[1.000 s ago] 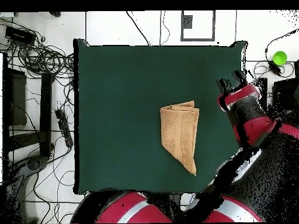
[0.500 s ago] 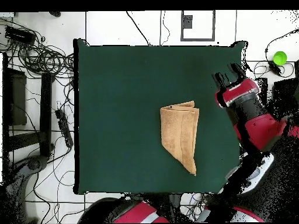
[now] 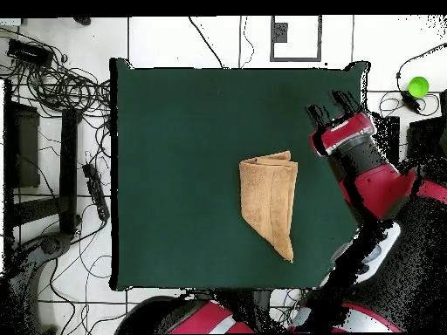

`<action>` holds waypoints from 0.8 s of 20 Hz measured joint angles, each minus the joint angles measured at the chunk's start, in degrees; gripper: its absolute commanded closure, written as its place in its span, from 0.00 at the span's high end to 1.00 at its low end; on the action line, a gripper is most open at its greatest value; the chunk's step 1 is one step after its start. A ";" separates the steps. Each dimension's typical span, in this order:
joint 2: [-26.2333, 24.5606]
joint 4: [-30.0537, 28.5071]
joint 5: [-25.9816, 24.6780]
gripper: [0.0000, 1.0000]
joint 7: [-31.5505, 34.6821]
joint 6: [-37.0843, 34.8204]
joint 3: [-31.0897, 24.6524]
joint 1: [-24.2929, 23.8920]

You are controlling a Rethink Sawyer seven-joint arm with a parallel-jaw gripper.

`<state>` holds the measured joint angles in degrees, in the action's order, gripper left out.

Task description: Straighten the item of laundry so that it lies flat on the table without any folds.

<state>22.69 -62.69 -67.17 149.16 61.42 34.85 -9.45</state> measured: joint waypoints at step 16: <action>-3.22 0.78 -11.71 1.00 11.53 0.01 0.39 5.27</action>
<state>19.48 -61.91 -78.88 160.69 61.43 35.24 -4.18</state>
